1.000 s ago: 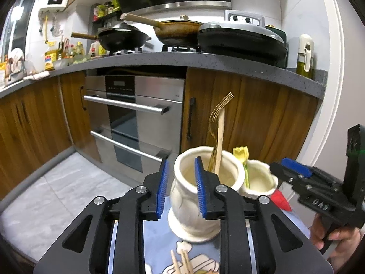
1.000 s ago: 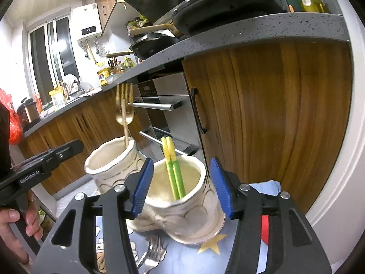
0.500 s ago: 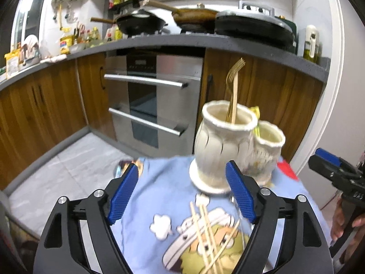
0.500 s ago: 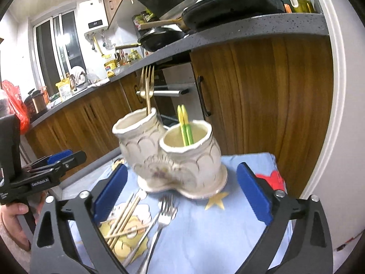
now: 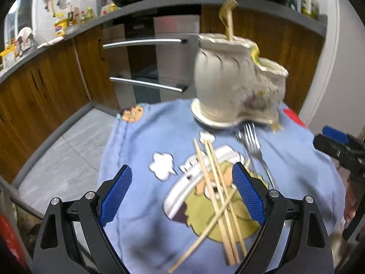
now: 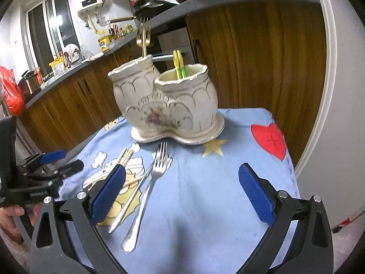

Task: Organize utensils
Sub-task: 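Withdraw both tools and grasp another wooden chopstick with the left tool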

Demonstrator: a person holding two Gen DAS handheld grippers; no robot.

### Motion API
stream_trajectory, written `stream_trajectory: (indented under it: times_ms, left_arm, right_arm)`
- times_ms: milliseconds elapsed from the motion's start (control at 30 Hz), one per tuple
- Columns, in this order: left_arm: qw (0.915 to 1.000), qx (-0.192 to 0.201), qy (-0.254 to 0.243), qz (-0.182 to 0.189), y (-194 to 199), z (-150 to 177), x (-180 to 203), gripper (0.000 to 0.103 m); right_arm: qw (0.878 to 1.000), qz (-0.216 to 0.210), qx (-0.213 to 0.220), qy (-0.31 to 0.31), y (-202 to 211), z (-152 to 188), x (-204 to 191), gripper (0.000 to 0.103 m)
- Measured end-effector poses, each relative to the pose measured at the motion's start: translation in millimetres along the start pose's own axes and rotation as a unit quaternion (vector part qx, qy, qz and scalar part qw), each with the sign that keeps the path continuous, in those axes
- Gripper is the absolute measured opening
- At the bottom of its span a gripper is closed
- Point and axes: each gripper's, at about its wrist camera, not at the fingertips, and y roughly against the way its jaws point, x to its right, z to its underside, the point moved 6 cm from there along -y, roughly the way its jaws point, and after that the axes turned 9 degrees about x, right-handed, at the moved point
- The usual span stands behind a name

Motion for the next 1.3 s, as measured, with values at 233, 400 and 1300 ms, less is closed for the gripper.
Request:
stream_trajectory:
  times_ms: [233, 400, 1300]
  left_arm:
    - [0.9949, -0.04, -0.082, 0.043, -3, 18, 41, 0.056]
    - [0.9914, -0.059, -0.098, 0.064, -4, 25, 53, 0.03]
    - [0.993, -0.039, -0.073, 0.083, 3, 12, 47, 0.005]
  right_arm:
    - [1.0, 0.002, 0.0, 0.004, 5, 5, 2, 0.098]
    - [1.0, -0.003, -0.004, 0.008, 7, 8, 0, 0.098]
    - [0.994, -0.022, -0.107, 0.017, -32, 33, -30, 0.045]
